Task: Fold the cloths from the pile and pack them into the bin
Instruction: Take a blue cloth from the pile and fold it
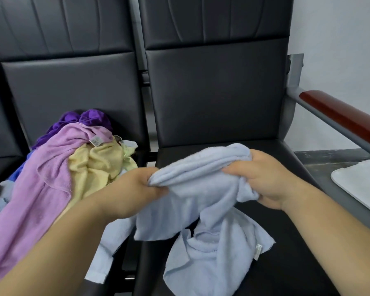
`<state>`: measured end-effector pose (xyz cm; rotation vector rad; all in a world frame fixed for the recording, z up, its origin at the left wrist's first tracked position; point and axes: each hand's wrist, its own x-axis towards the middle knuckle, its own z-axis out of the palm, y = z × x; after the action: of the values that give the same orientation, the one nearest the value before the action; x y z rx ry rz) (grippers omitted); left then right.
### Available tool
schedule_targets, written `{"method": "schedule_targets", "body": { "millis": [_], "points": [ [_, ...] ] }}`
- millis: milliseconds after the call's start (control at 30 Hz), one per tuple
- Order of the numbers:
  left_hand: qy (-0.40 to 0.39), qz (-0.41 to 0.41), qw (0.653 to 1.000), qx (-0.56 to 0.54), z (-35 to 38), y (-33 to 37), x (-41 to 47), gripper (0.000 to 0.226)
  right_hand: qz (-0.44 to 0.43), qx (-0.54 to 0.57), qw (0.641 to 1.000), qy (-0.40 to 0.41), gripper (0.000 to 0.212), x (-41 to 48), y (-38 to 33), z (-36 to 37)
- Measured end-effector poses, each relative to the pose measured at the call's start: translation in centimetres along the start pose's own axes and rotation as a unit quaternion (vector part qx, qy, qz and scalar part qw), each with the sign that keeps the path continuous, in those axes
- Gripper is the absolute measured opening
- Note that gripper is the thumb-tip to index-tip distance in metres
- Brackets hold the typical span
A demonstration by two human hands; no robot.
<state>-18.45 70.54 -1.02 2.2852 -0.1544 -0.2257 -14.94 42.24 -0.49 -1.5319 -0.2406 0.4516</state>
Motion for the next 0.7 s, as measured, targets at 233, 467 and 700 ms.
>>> {"method": "schedule_targets", "body": {
  "millis": [233,467,700],
  "points": [
    [0.122,0.062,0.977,-0.161,-0.6,2.0,-0.2,0.008,0.070,-0.541,0.832,-0.100,0.027,0.6,0.3,0.4],
    [0.025,-0.021,0.994,0.101,-0.1,-0.4,0.6,0.016,0.026,-0.087,0.995,0.037,0.012,-0.2,-0.6,0.1],
    [0.080,0.071,0.947,-0.304,-0.2,1.8,0.1,0.019,0.069,-0.537,0.841,-0.001,0.016,0.7,0.7,-0.4]
  ]
}}
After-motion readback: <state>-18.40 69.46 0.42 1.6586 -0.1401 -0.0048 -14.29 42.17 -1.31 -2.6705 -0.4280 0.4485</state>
